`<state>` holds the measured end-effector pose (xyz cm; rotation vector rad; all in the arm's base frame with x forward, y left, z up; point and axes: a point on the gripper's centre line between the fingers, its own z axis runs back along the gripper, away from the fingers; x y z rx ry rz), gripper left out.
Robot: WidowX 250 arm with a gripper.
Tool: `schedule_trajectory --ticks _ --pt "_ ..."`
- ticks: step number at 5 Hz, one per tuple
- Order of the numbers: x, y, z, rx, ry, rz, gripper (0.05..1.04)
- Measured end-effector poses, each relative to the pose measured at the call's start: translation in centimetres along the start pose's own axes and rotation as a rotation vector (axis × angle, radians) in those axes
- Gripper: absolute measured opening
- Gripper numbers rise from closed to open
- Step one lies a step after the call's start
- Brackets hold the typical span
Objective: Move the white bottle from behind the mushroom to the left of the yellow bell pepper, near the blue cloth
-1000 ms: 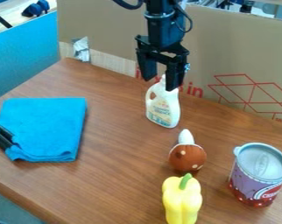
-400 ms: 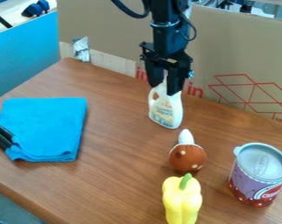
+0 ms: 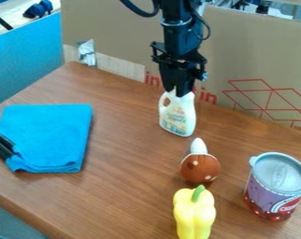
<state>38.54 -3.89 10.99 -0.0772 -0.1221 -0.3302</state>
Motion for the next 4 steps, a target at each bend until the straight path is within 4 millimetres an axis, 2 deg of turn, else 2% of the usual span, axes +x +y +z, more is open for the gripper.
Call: schedule_trajectory --ticks 1,2,3,4 --pt "-0.6 0.2 0.1 -0.004 0.004 0.018 0.391" --pt "-1.9 0.2 2.3 -0.015 -0.036 0.025 0.389" --pt "-4.3 0.3 5.6 -0.029 -0.128 0.062 0.389" --pt "-7.4 1.3 6.4 -0.016 -0.092 0.121 0.389"
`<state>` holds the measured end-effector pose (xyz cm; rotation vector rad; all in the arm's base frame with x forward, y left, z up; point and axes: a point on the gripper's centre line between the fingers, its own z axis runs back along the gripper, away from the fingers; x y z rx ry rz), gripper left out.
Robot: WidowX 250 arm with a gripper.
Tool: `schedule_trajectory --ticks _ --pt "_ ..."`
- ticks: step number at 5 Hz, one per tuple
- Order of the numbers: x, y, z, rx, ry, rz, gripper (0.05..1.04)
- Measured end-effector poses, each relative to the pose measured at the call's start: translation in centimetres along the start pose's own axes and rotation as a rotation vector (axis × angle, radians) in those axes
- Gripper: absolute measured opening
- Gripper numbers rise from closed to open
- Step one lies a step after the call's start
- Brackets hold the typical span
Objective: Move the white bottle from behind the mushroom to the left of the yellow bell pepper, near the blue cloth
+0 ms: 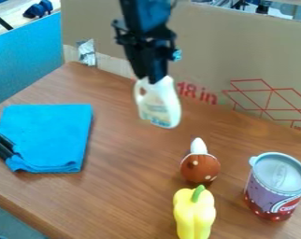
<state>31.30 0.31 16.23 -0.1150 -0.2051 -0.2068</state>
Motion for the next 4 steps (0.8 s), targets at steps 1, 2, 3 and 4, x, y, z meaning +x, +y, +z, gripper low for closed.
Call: schedule_trajectory --ticks 1,2,3,4 --pt "-4.5 0.2 -0.2 0.042 0.124 0.014 0.389" --pt "-8.4 0.0 -1.3 0.016 0.211 0.034 0.389" --pt "-11.3 -0.7 -1.5 0.012 0.243 -0.001 0.389" --pt "-12.3 -0.4 -2.4 0.017 0.261 -0.004 0.389"
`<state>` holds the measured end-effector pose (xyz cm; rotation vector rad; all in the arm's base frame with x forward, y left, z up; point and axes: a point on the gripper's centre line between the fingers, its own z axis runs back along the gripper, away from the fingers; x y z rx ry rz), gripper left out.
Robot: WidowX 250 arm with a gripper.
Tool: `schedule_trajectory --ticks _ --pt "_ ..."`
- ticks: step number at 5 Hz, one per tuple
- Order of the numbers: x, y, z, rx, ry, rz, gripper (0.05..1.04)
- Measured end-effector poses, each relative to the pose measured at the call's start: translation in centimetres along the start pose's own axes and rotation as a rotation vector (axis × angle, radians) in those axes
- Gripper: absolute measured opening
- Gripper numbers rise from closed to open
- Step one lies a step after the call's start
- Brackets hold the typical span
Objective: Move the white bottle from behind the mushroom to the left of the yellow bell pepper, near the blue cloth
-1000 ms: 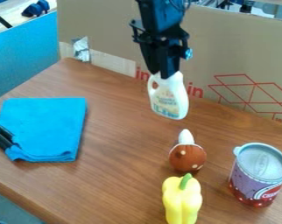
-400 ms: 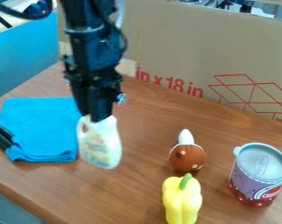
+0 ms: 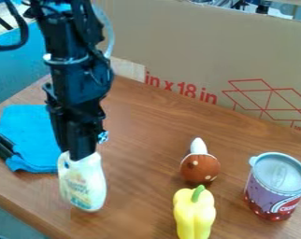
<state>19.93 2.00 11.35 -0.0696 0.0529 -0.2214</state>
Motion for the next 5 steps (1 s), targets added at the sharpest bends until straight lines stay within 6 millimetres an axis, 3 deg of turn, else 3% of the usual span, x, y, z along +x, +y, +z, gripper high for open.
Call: schedule_trajectory --ticks 3,5 --pt "1.32 0.66 -1.68 -0.019 -0.170 -0.095 0.434" --pt "0.88 0.11 -0.85 -0.037 -0.189 -0.118 0.994"
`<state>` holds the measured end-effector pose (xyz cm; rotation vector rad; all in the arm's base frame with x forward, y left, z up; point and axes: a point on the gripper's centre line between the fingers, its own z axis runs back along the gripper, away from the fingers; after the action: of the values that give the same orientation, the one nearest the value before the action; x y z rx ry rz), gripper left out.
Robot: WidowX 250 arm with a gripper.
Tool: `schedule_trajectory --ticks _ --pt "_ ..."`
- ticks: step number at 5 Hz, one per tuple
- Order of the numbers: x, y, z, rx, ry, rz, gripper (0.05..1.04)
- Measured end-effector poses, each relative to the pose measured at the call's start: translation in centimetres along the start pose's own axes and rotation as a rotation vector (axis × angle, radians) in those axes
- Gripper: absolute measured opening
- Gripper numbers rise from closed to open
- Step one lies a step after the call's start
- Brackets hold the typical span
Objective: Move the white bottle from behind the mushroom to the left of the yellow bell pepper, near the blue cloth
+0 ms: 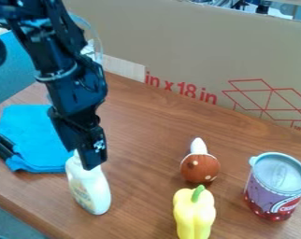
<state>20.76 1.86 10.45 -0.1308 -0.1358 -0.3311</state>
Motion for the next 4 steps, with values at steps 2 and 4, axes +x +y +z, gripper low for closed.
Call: schedule_trajectory --ticks 2,4 --pt "-0.7 -0.8 2.2 -0.001 -0.046 0.005 1.002" --pt "5.8 -2.0 4.7 0.036 -0.117 -0.070 1.001"
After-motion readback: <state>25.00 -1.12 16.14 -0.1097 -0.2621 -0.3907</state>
